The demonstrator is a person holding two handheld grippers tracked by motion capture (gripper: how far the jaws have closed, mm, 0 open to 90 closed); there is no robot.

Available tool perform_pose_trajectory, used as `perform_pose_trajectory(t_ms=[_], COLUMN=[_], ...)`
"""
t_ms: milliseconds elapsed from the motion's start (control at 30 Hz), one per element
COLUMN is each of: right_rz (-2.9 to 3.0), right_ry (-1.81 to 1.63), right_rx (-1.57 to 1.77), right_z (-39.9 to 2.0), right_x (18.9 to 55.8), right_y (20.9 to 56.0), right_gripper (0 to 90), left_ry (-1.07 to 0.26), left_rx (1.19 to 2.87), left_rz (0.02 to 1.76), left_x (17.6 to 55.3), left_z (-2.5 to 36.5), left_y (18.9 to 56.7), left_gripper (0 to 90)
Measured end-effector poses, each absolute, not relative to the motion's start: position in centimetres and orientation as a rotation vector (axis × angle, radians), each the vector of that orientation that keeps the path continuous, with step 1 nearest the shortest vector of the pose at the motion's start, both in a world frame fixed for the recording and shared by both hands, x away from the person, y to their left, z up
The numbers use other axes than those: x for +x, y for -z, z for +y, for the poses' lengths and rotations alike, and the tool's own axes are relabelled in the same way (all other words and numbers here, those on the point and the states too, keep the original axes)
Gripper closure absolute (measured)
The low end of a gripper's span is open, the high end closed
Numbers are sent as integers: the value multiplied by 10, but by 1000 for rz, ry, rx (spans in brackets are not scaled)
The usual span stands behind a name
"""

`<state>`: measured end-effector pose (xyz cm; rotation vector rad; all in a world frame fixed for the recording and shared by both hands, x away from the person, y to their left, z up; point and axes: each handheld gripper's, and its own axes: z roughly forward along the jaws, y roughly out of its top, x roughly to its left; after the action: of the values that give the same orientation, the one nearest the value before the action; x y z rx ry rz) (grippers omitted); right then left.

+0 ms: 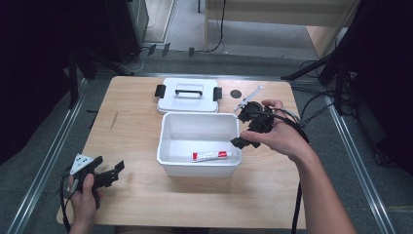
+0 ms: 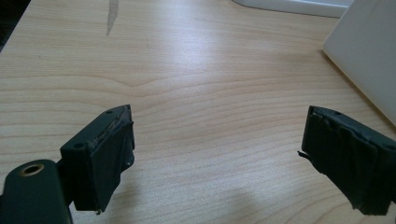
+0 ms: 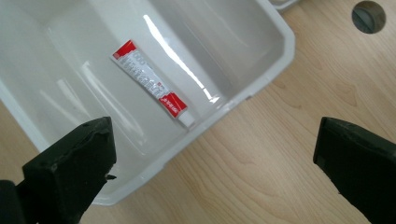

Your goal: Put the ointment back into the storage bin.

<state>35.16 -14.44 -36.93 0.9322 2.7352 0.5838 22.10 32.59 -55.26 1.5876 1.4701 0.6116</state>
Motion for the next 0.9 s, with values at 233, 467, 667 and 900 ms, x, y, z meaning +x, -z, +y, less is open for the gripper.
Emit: perform_pose_trajectory(t_ms=[233,467,667,900], right_rz=[2668,2582,2527,2471], right_ry=[-652,-726,-785,-815], right_rx=[1037,1113,1196,1259], right_z=[-170,-197,-225,-248], right_x=[347,341,331,324], right_y=[384,401,424,445], right_gripper=[0,0,0,0], left_ry=[-613,-614,-621,-625], left_rx=[1586,1584,1584,1580], left_rz=[1470,1471,1470,1472], left_x=[221,220,220,220], left_z=[325,325,325,325], left_y=[553,553,552,552], left_gripper=[99,99,99,99])
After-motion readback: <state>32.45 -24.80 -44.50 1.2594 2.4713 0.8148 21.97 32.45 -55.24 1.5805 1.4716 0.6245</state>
